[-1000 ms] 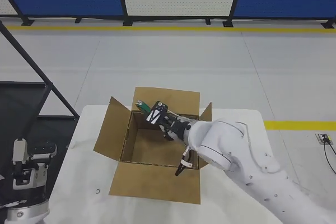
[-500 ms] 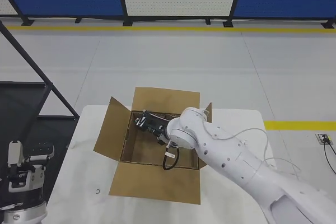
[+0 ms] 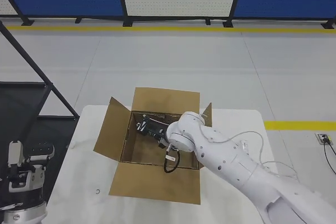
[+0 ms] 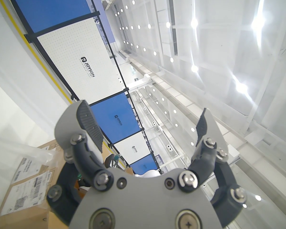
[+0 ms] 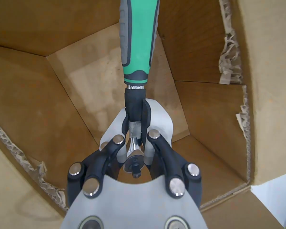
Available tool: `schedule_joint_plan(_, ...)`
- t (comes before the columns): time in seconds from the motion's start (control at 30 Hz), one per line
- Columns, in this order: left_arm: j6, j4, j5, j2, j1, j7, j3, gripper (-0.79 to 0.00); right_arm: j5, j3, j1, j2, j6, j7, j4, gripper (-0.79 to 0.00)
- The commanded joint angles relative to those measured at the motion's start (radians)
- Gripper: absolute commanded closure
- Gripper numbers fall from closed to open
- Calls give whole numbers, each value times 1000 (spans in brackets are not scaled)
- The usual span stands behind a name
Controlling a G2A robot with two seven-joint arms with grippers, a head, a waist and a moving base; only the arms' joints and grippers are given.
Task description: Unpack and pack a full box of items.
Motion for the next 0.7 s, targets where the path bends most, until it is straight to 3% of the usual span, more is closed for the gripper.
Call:
schedule_joint_plan(0.0,-7,1,3,0,6,-11,-3,-785,-10,-19,9,-21,-14,3,56,0)
schedule_joint_plan(0.37,-66,14,76,4,50,-104,-6,-785,20,-73,46,-166,-124,-70,430,0)
schedule_joint_plan(0.67,-54,18,84,1,45,-63,-2,-785,38,-78,55,-252,-180,-88,612,0)
